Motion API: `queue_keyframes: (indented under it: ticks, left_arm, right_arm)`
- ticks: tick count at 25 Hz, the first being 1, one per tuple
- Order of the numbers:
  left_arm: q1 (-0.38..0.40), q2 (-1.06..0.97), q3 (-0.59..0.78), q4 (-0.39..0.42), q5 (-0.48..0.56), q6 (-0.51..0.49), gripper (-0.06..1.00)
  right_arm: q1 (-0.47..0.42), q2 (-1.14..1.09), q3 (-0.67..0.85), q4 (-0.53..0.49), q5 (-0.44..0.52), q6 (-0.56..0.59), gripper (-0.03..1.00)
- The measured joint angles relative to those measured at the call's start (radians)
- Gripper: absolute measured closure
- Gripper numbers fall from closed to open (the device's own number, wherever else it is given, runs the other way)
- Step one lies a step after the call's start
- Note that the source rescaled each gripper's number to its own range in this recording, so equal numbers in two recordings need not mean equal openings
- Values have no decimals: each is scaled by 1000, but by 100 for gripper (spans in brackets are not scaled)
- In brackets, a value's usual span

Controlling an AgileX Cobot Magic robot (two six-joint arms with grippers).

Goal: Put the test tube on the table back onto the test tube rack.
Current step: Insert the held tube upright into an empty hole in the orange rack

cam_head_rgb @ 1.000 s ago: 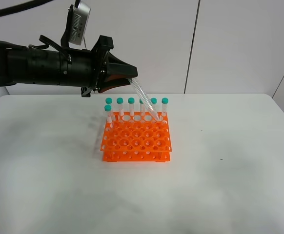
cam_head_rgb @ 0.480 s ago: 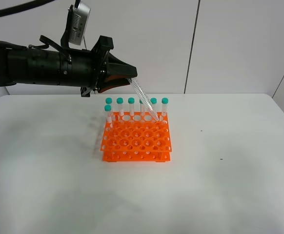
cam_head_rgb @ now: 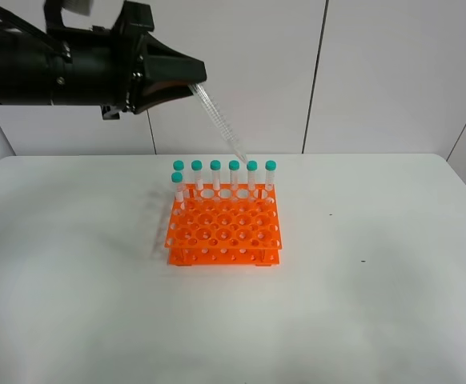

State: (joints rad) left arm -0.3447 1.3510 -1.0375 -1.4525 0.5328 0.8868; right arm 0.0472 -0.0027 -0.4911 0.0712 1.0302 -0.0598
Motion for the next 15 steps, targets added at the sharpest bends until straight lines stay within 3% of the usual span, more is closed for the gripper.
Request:
queue_keyframes:
  ticks: [6, 9, 12, 15]
  left_arm:
    - [0, -122, 0, 128, -120, 3, 94]
    - [0, -167, 0, 250, -196, 3, 94]
    - [-10, -202, 0, 479, -257, -39, 94]
    - [-45, -215, 0, 782, -285, -176, 94]
  right_arm:
    - [0, 0, 0, 0, 0, 0, -3]
    - [0, 0, 0, 0, 0, 0, -3]
    - [0, 0, 0, 0, 0, 0, -3]
    - [0, 0, 0, 0, 0, 0, -3]
